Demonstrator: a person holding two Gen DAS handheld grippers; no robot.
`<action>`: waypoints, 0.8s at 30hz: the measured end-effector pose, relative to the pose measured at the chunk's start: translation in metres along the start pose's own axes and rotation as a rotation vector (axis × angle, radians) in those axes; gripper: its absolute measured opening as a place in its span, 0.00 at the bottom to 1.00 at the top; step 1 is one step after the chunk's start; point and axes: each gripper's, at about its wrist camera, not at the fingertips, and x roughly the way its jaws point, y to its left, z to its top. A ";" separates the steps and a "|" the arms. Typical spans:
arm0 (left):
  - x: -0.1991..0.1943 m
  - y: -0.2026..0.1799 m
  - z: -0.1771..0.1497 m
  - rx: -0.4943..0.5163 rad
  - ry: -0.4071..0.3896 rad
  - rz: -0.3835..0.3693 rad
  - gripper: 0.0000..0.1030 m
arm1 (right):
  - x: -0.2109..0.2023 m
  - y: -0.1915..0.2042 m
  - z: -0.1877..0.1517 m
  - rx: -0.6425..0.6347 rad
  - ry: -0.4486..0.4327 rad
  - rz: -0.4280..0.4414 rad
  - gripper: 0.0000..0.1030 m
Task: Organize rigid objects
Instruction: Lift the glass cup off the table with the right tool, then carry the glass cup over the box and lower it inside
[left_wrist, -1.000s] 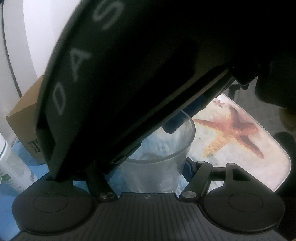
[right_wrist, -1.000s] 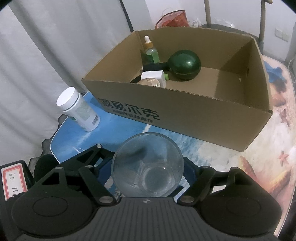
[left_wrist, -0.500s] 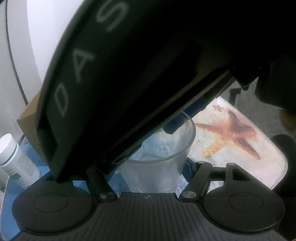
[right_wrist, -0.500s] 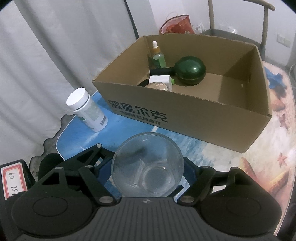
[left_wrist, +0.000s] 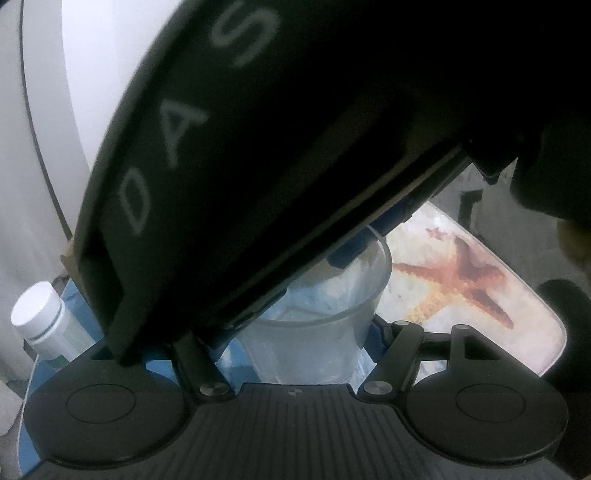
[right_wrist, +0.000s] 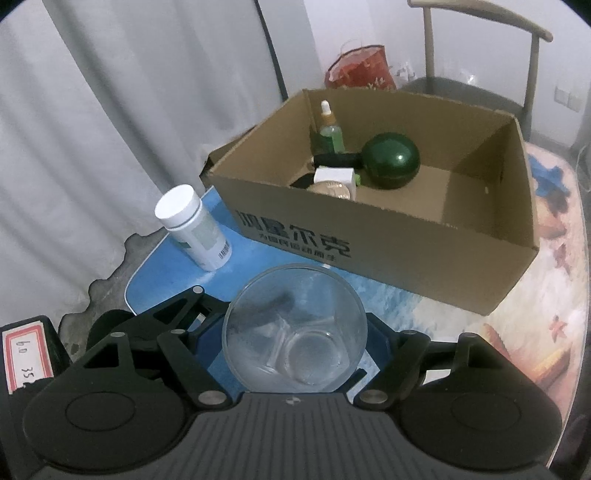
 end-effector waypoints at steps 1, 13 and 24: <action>-0.001 0.001 0.001 0.002 -0.002 0.002 0.67 | -0.002 0.001 0.001 -0.003 -0.005 0.000 0.79; -0.026 0.008 0.024 0.044 -0.056 0.052 0.67 | -0.035 0.004 0.011 -0.029 -0.083 0.025 0.79; -0.022 0.046 0.094 0.047 -0.114 0.099 0.67 | -0.068 0.004 0.075 -0.106 -0.129 0.026 0.79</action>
